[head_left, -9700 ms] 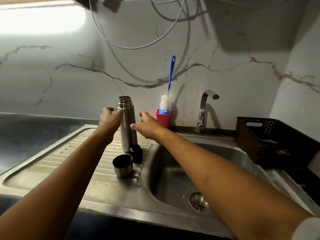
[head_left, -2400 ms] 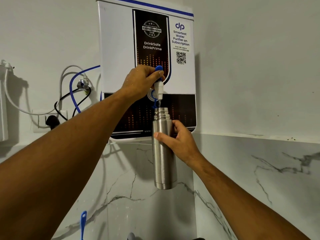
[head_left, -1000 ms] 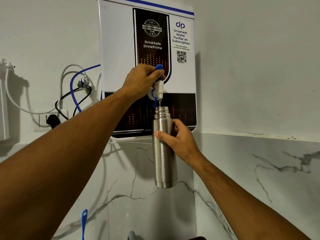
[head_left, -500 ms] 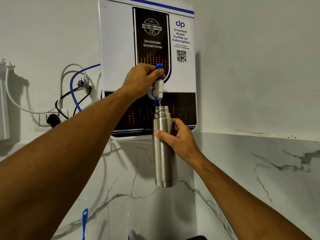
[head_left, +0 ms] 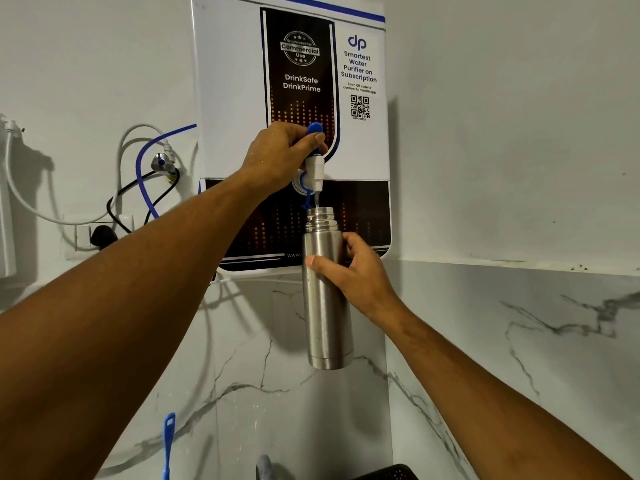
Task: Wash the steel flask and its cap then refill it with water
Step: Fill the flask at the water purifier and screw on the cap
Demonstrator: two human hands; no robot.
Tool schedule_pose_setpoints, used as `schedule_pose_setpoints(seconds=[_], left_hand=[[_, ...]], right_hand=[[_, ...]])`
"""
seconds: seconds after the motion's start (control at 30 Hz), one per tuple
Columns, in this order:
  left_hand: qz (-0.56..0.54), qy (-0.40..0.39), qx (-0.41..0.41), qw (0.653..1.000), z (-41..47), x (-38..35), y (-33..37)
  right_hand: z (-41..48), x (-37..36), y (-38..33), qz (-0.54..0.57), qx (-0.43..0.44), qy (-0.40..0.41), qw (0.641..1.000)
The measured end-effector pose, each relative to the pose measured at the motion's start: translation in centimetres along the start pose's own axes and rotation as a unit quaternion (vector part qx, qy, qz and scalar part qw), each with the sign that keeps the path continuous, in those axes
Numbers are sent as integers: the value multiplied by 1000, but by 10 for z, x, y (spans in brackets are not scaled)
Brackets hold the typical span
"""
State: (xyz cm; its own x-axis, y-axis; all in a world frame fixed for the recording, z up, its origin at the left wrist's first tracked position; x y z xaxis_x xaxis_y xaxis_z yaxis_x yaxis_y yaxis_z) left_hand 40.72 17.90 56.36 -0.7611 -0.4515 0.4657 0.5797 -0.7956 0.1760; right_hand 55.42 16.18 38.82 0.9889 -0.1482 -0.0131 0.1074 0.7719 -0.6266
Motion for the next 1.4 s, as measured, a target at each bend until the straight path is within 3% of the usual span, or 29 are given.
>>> schedule_pose_setpoints(seconds=[1.4], left_hand=[[-3,-11,9,1000,0,1,1]], right_hand=[[-1,1,2,-6,3,8,1000]])
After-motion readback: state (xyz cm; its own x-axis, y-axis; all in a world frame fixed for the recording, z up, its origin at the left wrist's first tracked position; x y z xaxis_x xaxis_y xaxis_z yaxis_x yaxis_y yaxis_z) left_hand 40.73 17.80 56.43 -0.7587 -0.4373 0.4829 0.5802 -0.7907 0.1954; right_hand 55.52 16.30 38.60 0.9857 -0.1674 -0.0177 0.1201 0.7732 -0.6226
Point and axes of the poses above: each hand's wrist, its own z-axis towards the middle knuckle, its own x-axis out of the back of the hand, y = z × x, the point moved 3 cm from there along z, towards the middle knuckle, and after that the axes turned 14 degrees about z, right-handed, at the moved point
